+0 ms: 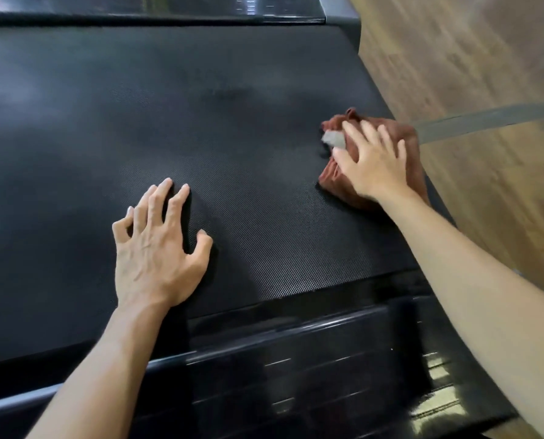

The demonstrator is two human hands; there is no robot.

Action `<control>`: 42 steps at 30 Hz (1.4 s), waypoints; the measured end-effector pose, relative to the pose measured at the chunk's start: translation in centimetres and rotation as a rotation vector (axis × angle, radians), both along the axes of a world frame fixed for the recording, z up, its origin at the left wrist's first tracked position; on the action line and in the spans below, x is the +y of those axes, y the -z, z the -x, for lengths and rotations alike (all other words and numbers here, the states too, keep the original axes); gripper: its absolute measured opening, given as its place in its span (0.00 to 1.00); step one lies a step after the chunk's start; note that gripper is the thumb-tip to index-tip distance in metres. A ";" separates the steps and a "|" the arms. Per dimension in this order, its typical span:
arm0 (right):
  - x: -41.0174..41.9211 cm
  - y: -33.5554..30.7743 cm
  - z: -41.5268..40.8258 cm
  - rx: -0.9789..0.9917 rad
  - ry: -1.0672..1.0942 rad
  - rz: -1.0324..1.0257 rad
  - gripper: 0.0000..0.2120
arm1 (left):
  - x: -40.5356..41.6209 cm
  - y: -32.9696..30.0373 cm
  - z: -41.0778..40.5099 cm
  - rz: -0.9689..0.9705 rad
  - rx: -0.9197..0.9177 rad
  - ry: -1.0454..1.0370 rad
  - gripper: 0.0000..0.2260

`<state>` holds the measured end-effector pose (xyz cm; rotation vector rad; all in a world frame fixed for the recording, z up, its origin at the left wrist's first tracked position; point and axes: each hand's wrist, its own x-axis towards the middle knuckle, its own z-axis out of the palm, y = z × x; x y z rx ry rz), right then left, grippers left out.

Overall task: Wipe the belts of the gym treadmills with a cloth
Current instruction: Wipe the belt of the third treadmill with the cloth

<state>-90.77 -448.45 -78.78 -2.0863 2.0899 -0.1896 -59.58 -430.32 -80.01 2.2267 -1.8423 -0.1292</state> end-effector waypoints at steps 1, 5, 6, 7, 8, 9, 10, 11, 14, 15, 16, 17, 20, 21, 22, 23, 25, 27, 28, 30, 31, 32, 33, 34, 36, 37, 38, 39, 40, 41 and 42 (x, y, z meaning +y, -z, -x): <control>-1.6 0.0 -0.1 0.011 0.085 -0.002 0.28 | 0.0 0.1 -0.1 0.001 -0.001 -0.002 0.33; -7.5 -0.6 -2.0 -0.016 0.173 -0.010 0.27 | 0.1 0.2 -0.1 0.002 -0.002 -0.004 0.33; -8.2 -0.8 -2.7 -0.006 0.112 -0.009 0.26 | 0.0 0.1 0.0 0.004 0.002 -0.004 0.33; -8.3 -0.9 -3.4 0.003 0.030 -0.012 0.26 | -0.1 0.0 0.0 0.004 0.006 -0.004 0.33; -7.8 -1.0 -4.1 0.007 -0.064 -0.016 0.26 | -0.1 -0.1 0.1 0.001 0.006 -0.002 0.33; -6.8 -0.9 -4.4 0.001 -0.154 -0.017 0.25 | -0.1 -0.1 0.1 -0.002 0.004 0.001 0.33; -5.3 -0.9 -4.5 -0.019 -0.239 -0.008 0.25 | -0.1 -0.1 0.1 -0.004 0.003 0.001 0.33; -3.7 -0.9 -4.0 -0.047 -0.312 0.006 0.26 | 0.0 -0.2 0.0 -0.003 0.005 -0.002 0.33; 0.2 -0.5 -0.4 -0.063 -0.360 0.042 0.27 | 0.0 -0.2 0.1 -0.007 0.012 0.001 0.33; 0.5 -0.2 0.6 -0.044 -0.293 0.049 0.28 | 0.0 -0.2 0.1 -0.004 0.013 0.002 0.33; 0.2 -0.2 1.2 -0.025 -0.198 0.053 0.27 | -0.1 -0.2 0.1 0.000 0.012 0.003 0.33; -0.5 -0.1 1.4 -0.007 -0.093 0.052 0.27 | -0.1 -0.1 0.1 0.002 0.011 0.005 0.33; -4.1 0.1 0.3 0.014 0.173 0.037 0.27 | -0.1 -0.1 0.1 0.004 0.013 0.007 0.33; -5.3 -0.1 -0.2 -0.008 0.234 0.029 0.27 | -0.1 -0.1 0.1 0.001 0.013 0.005 0.33; -6.5 -0.3 -0.7 -0.031 0.277 0.027 0.27 | -0.1 -0.1 0.1 -0.001 0.010 0.002 0.33; -7.4 -0.4 -0.9 -0.038 0.296 0.029 0.26 | 0.0 -0.1 0.1 -0.002 0.005 0.002 0.33; -8.1 -0.6 -1.1 -0.004 0.213 0.053 0.26 | -0.1 -0.1 0.0 -0.003 0.008 0.004 0.33; -7.0 -0.8 -1.1 0.023 -0.038 0.097 0.25 | -0.1 -0.1 0.0 -0.004 0.009 0.001 0.33; -5.8 -0.7 -1.2 0.011 -0.159 0.108 0.25 | 0.0 -0.1 0.0 -0.006 0.005 0.000 0.33; -2.9 -0.4 -0.7 -0.011 -0.284 0.106 0.26 | 0.0 -0.1 -0.1 -0.006 0.008 -0.002 0.33; -1.6 -0.1 -0.3 -0.008 -0.280 0.103 0.27 | -0.1 -0.2 -0.1 -0.007 0.013 0.001 0.33; -0.7 0.3 0.2 0.001 -0.229 0.101 0.27 | -0.1 -0.2 0.0 -0.012 0.011 0.007 0.34; -0.2 0.6 0.4 0.010 -0.142 0.105 0.27 | -0.1 -0.2 -0.1 -0.018 0.005 0.009 0.34; -0.2 0.8 0.3 0.019 -0.034 0.112 0.26 | -0.1 -0.1 -0.2 -0.019 0.004 0.010 0.34; -1.9 0.7 -0.6 -0.003 0.182 0.110 0.25 | -0.2 -0.1 -0.2 -0.005 0.010 0.007 0.34; -3.1 0.5 -1.4 -0.026 0.266 0.104 0.25 | -0.1 0.0 -0.1 0.000 0.010 0.005 0.34; -4.4 0.0 -2.3 -0.047 0.322 0.103 0.25 | -0.1 0.0 0.0 0.005 0.011 0.002 0.34; -5.8 -0.4 -3.2 -0.060 0.344 0.096 0.25 | -0.2 -0.1 0.2 0.009 0.013 0.002 0.33; -6.9 -0.7 -4.1 -0.060 0.324 0.081 0.25 | -0.3 -0.2 0.3 0.008 0.015 0.004 0.33; -7.9 -0.9 -5.2 -0.052 0.256 0.068 0.25 | -0.4 -0.2 0.3 0.003 0.014 0.006 0.33; -8.7 -1.0 -6.4 -0.034 0.151 0.055 0.25 | -0.4 -0.2 0.3 -0.007 0.012 0.007 0.33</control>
